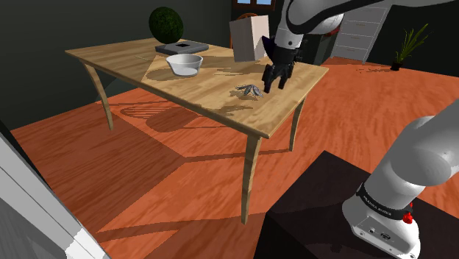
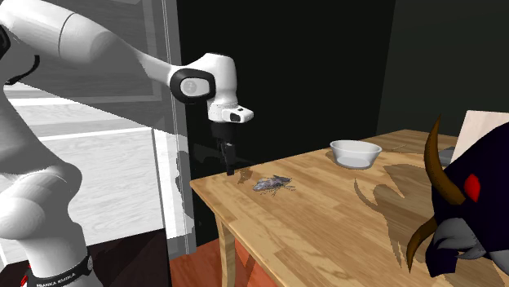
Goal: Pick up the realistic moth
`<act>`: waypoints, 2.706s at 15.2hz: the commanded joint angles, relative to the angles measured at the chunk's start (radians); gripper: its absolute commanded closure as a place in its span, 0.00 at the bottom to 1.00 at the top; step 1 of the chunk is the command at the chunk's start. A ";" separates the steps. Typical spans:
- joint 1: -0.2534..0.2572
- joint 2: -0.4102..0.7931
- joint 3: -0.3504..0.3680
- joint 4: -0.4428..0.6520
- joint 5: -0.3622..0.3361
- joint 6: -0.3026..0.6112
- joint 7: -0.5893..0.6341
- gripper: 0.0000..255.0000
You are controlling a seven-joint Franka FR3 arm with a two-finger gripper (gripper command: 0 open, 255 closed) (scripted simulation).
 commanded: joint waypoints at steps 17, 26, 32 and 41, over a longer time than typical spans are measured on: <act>-0.032 0.323 -0.025 0.157 0.028 0.325 0.040 0.00; -0.032 0.323 -0.024 0.155 0.028 0.326 0.041 1.00; -0.033 0.308 -0.025 0.180 0.023 0.286 0.046 1.00; -0.034 0.272 -0.026 0.263 0.012 0.168 0.061 1.00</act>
